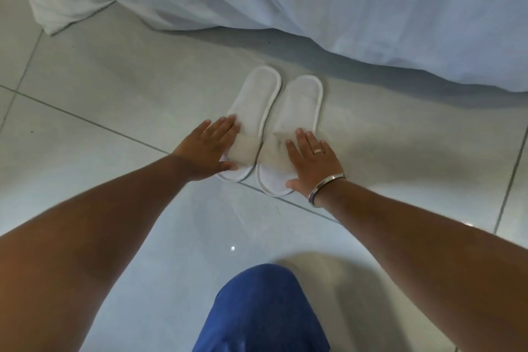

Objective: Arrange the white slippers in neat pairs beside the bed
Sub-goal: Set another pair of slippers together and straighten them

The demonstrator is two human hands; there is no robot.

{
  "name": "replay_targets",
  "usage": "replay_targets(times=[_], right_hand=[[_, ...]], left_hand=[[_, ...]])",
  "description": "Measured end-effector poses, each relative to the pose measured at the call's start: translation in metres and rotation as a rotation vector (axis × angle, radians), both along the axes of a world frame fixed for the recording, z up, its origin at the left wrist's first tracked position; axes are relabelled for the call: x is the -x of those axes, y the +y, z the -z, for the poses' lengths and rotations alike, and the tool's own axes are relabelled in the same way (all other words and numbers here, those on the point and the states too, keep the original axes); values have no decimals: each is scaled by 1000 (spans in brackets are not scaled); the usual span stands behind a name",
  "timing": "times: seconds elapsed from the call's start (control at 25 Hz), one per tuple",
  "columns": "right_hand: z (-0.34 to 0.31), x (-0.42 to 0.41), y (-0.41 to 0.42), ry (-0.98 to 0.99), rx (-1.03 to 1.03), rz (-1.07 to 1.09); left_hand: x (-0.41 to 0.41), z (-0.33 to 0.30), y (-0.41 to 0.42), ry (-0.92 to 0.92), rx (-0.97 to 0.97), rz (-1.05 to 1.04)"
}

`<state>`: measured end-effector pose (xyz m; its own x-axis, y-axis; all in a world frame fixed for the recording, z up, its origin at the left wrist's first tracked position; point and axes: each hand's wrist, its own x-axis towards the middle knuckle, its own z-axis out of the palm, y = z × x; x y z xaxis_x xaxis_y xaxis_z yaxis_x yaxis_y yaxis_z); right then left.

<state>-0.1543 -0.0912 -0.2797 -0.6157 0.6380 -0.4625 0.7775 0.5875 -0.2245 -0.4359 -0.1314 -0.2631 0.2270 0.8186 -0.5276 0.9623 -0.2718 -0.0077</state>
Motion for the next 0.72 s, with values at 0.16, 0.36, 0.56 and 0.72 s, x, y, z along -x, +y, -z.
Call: replay_targets(times=[0.16, 0.36, 0.56, 0.72], right_hand=[[0, 14, -3, -5, -11, 31], [6, 13, -5, 30, -9, 39], [5, 13, -3, 59, 8, 77], [2, 17, -3, 27, 33, 93]], left_hand=[[7, 1, -1, 35, 10, 27], [8, 3, -1, 28, 37, -3], [3, 3, 2, 10, 48, -37], [-2, -3, 4, 31, 59, -44]])
